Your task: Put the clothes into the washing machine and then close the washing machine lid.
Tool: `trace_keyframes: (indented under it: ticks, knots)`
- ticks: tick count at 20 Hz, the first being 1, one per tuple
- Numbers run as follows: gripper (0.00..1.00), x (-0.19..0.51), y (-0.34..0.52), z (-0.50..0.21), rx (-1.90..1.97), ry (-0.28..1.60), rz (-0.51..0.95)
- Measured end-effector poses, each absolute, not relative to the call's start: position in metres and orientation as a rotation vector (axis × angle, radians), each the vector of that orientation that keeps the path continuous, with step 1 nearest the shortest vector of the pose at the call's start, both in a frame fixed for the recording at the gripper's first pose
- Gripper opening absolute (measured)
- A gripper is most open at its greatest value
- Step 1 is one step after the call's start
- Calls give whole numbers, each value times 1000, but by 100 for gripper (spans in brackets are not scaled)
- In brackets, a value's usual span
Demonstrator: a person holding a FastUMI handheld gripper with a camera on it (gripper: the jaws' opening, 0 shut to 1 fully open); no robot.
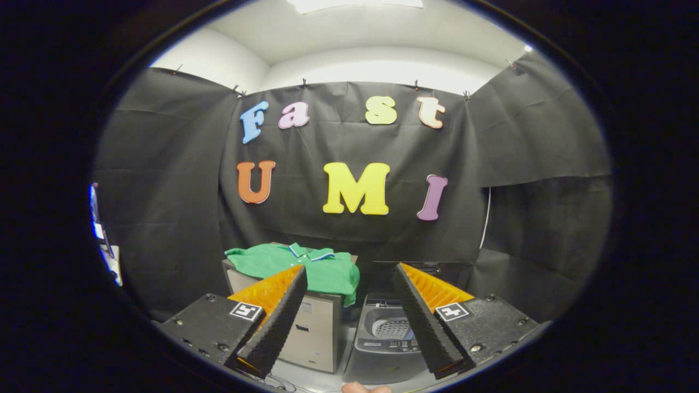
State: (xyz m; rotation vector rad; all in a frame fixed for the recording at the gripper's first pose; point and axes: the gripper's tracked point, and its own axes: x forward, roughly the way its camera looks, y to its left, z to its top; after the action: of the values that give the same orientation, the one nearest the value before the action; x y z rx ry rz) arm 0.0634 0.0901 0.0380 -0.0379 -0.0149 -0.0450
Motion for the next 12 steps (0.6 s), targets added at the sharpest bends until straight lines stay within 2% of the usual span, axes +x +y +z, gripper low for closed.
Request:
trace_keyframes:
  ticks: [6,12]
  knots:
    - [100,132,135,73,-24,47,11]
    - [100,230,182,72,28,298,115]
